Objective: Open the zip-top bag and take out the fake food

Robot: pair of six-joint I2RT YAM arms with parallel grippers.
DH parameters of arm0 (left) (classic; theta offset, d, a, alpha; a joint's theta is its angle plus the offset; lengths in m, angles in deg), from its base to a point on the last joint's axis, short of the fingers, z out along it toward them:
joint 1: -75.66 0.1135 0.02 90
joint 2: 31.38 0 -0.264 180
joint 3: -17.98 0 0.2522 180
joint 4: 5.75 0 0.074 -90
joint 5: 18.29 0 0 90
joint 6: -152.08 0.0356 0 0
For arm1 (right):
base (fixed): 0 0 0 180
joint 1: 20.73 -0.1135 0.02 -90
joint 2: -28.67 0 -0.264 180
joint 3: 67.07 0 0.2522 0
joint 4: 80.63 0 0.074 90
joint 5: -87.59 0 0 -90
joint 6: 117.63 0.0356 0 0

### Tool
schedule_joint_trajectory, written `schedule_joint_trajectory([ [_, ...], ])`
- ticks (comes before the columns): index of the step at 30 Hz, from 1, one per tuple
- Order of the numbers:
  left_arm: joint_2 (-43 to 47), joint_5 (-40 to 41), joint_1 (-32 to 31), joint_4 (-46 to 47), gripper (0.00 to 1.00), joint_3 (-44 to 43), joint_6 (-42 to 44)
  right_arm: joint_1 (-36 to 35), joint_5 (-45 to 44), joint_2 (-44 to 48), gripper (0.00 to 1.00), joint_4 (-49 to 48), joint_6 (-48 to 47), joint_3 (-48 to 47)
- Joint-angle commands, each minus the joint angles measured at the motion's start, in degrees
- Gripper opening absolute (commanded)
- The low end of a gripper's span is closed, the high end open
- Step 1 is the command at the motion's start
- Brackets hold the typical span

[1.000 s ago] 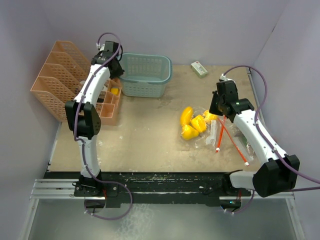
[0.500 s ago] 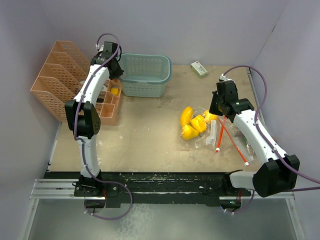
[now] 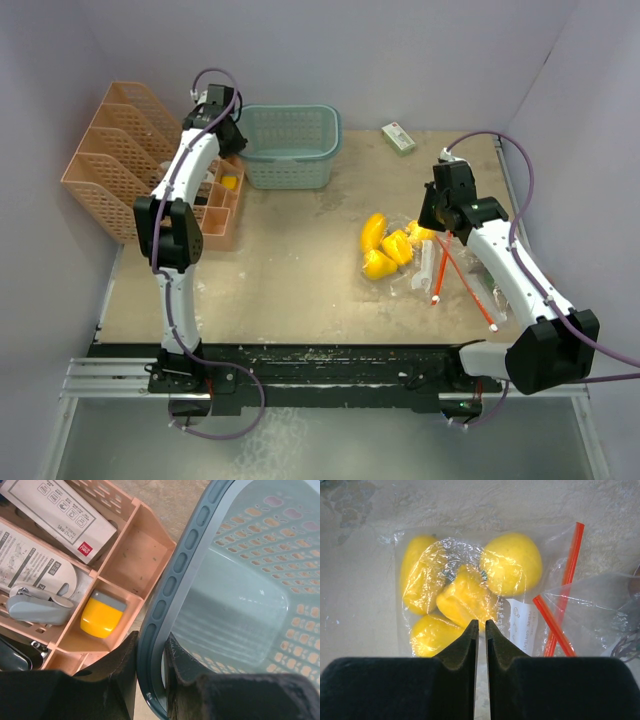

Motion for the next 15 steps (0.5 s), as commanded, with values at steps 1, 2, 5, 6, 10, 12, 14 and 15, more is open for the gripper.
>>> schedule_joint_trajectory([
  [1, -0.35, -0.83, 0.85, 2.09, 0.11, -2.07, -1.42, 0.20, 0.11, 0.48, 0.12, 0.05, -0.78, -0.72],
  [2, 0.22, -0.84, 0.88, 2.20, 0.16, -1.49, -1.40, 0.20, 0.24, 0.48, 0.12, 0.05, -0.73, -0.81],
  [5, 2.57, -1.22, 0.89, 3.89, 0.30, 0.90, -0.36, 0.20, 2.53, 0.75, 0.14, -0.64, -1.38, -0.82],
  [6, 3.52, -1.68, 0.85, 4.82, 0.35, 1.62, 0.20, 0.20, 3.58, 0.88, 0.18, -0.88, -1.62, -0.82],
  [10, 6.98, -2.74, 0.82, 5.91, 0.64, 2.36, 1.77, 0.29, 5.62, 2.54, 0.55, -1.37, -0.61, -2.11],
  [12, 8.77, -2.94, 0.81, 6.11, 0.73, 2.58, 2.51, 0.28, 3.48, 4.37, 0.73, -1.62, 0.33, -2.68],
  [14, 10.57, -3.03, 0.80, 6.03, 0.79, 2.61, 3.12, 0.35, -0.10, 6.14, 0.88, -1.66, 1.13, -2.97],
  [15, 11.60, -3.03, 0.80, 5.95, 0.81, 2.78, 3.31, 0.37, -1.99, 7.05, 0.91, -1.64, 1.61, -3.06],
])
